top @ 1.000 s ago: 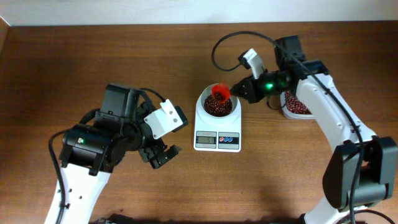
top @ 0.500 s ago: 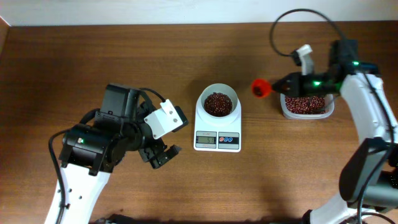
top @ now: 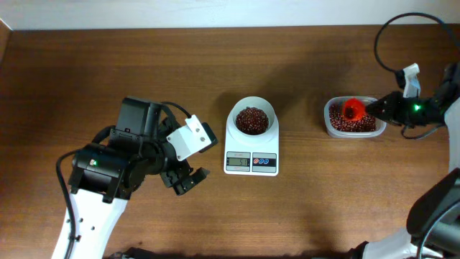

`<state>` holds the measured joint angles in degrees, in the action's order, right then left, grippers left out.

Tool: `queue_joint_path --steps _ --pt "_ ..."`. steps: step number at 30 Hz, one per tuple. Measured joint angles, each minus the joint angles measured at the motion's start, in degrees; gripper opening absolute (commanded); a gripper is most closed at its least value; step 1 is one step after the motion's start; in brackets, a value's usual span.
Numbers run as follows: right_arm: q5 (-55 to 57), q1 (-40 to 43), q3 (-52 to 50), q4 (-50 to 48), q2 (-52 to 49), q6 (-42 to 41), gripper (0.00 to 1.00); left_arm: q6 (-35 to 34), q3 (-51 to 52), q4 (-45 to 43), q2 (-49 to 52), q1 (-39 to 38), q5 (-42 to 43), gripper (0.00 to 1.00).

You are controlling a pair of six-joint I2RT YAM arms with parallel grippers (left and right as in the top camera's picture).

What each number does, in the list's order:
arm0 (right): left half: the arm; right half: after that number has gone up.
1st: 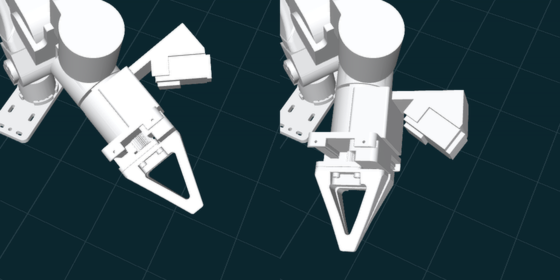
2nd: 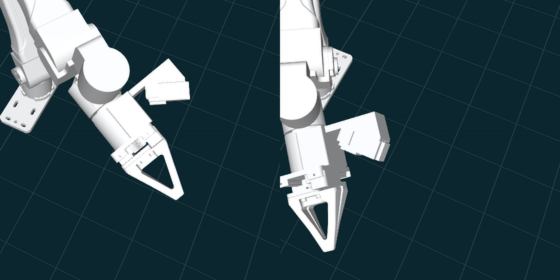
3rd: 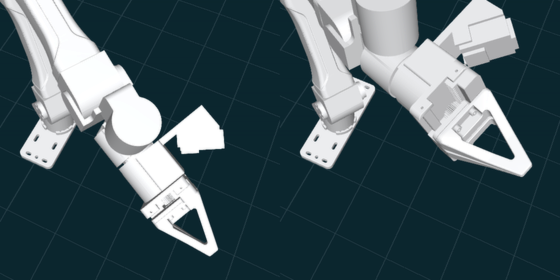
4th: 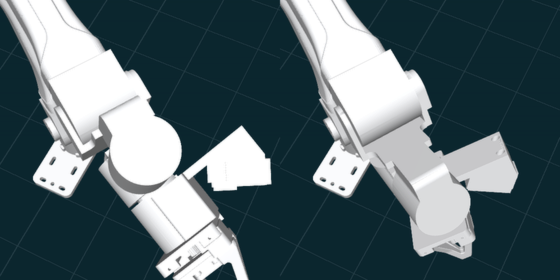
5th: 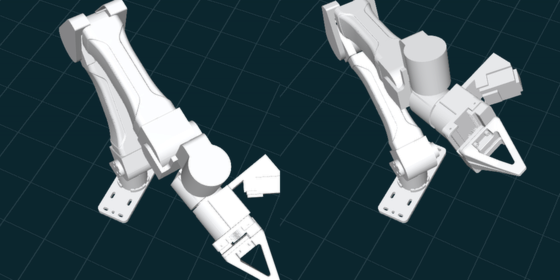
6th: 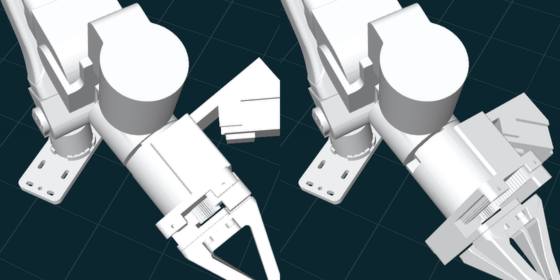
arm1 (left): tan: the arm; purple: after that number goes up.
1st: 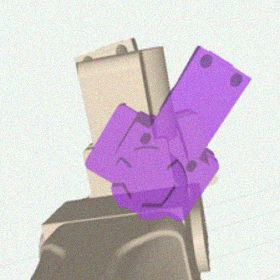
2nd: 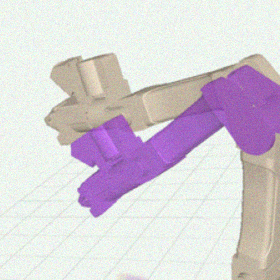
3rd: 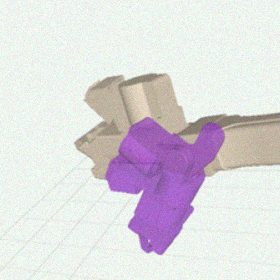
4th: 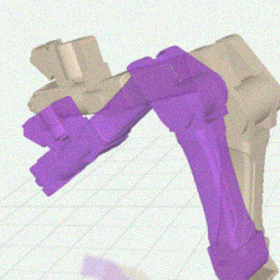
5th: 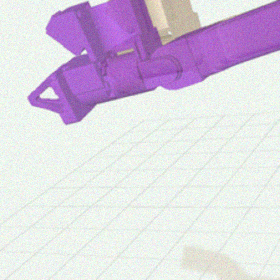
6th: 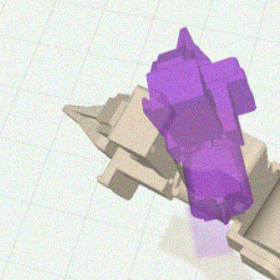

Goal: Scoop and weigh 50g on scale
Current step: 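Carry the red scoop right back to the bean tub, then dip the red scoop into the beans and lift it out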

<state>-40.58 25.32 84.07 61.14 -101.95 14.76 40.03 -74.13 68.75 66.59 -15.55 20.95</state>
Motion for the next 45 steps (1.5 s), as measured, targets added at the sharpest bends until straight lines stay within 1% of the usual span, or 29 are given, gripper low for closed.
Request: queue_joint_path --steps 9,15,19,28,31,36,41,45 --pt "11.10 -0.02 0.04 1.22 7.13 -0.52 0.04 0.00 0.02 0.00 0.00 0.00 0.02 0.99" --pt "18.78 -1.22 0.04 1.05 7.78 -2.67 0.04 0.00 0.02 0.02 0.00 0.00 0.02 0.99" --pt "25.53 -5.51 0.04 -0.24 7.78 -4.70 0.04 0.00 0.00 0.00 0.00 0.00 0.02 0.99" --pt "44.22 -19.71 0.04 -2.78 7.78 -7.37 0.04 0.00 0.02 0.00 0.00 0.00 0.02 0.99" --pt "49.90 -22.62 0.04 -2.86 7.78 -8.37 0.04 0.00 0.02 0.00 0.00 0.00 0.02 0.99" --pt "53.22 -23.39 0.04 -2.89 7.78 -9.88 0.04 0.00 0.00 0.00 0.00 0.00 0.02 0.99" --pt "53.07 -23.39 0.04 -2.89 7.78 -10.32 0.04 0.00 0.02 0.00 0.00 0.00 0.02 0.99" --pt "46.07 -23.39 0.04 -4.66 7.78 -10.34 0.04 0.00 0.00 0.00 0.00 0.00 0.02 0.99"
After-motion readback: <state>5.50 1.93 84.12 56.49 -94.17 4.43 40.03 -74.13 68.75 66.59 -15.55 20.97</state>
